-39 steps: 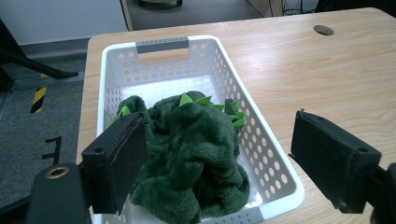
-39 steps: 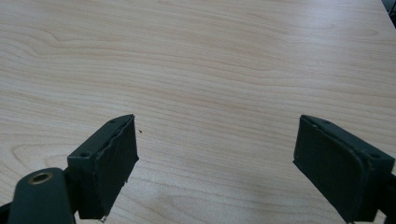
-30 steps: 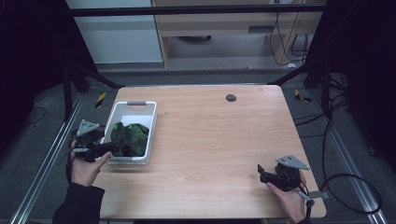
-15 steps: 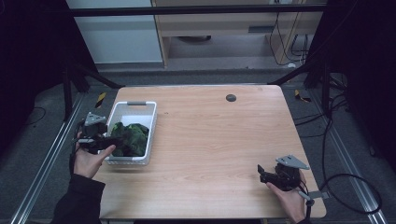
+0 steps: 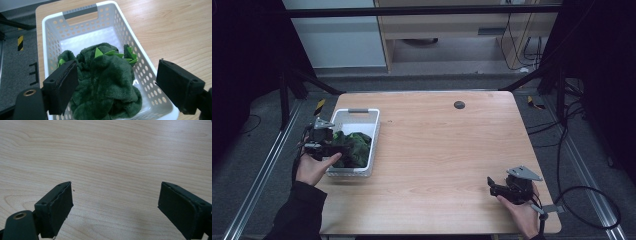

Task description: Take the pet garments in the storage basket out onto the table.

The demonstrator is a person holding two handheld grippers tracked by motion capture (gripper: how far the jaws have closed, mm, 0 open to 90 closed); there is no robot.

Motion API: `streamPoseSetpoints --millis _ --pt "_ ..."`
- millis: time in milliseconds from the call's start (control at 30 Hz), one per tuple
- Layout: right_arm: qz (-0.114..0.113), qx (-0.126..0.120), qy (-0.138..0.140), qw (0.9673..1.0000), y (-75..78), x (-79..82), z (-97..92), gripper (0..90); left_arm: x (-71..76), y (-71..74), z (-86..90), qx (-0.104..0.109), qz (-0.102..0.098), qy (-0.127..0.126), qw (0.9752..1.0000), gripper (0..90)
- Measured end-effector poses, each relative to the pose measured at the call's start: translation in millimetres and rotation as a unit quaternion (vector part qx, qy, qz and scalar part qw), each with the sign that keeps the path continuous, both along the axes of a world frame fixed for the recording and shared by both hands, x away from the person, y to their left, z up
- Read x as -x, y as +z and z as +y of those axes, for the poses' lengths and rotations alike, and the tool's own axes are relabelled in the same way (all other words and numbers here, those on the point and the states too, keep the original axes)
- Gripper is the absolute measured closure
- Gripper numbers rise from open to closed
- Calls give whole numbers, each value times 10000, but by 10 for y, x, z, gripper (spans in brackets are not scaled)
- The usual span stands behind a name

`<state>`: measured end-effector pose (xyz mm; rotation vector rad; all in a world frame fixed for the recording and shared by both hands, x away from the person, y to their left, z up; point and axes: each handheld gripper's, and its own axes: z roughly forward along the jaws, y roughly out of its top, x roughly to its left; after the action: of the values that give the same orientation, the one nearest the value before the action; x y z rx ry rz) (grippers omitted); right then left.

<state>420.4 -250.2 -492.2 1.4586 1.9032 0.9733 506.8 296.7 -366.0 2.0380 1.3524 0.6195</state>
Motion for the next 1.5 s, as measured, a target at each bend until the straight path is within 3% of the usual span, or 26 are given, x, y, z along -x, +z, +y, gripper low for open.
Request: streamPoseSetpoints --millis 333,800,1200,1500 --pt "34 5 5 10000 -5 -4 3 119 -140 -79 -28 -175 301 -50 9994 165" --pt "71 46 40 10000 -15 -14 6 114 -276 -146 -50 -413 741 -183 9962 165" --pt "117 37 46 9999 -20 -17 9 113 -343 -217 -111 -542 909 -243 9941 170" --pt "142 33 59 9999 -25 -20 14 112 -421 -308 -130 -686 1127 -279 9909 208"
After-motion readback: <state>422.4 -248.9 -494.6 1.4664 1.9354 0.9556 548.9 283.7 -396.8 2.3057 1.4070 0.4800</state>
